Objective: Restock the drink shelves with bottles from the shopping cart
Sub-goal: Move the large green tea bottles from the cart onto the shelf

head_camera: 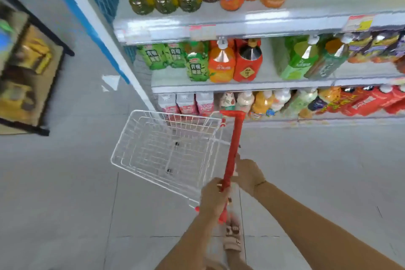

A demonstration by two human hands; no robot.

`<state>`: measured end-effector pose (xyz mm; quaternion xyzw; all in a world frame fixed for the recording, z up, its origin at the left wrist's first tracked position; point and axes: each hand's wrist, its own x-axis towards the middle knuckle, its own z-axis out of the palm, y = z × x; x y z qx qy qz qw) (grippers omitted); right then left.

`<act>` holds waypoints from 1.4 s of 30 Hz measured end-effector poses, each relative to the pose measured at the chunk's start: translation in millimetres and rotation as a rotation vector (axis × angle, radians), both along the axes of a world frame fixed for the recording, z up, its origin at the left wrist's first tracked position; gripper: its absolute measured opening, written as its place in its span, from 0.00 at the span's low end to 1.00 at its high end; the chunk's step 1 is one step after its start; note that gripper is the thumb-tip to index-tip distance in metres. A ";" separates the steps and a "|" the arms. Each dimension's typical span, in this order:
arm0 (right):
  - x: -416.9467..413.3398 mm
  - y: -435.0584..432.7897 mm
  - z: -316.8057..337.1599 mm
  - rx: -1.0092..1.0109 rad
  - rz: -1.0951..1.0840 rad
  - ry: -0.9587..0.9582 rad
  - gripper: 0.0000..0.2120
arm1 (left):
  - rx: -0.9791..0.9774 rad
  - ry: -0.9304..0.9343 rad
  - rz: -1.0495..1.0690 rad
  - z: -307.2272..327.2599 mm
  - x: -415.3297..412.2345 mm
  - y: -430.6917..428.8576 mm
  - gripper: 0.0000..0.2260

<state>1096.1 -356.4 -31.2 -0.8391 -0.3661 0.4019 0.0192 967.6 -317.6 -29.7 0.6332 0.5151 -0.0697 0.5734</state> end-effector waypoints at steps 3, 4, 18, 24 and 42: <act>-20.8 41.1 8.2 0.050 0.270 -0.181 0.23 | 0.023 0.049 -0.004 0.8 -64.9 38.7 0.11; -26.5 59.0 9.2 0.128 0.306 -0.230 0.23 | 0.016 0.080 0.017 1.3 -86.8 50.0 0.11; -277.2 255.7 -24.3 0.321 1.230 -0.092 0.20 | 0.195 0.424 0.371 -2.7 -383.3 123.8 0.10; -376.2 298.1 -19.7 0.155 1.419 -0.043 0.17 | 0.108 0.555 0.278 -4.5 -470.9 134.5 0.12; -629.3 198.5 2.5 0.016 2.463 0.120 0.15 | -0.223 0.814 2.015 -5.8 -605.6 -75.9 0.14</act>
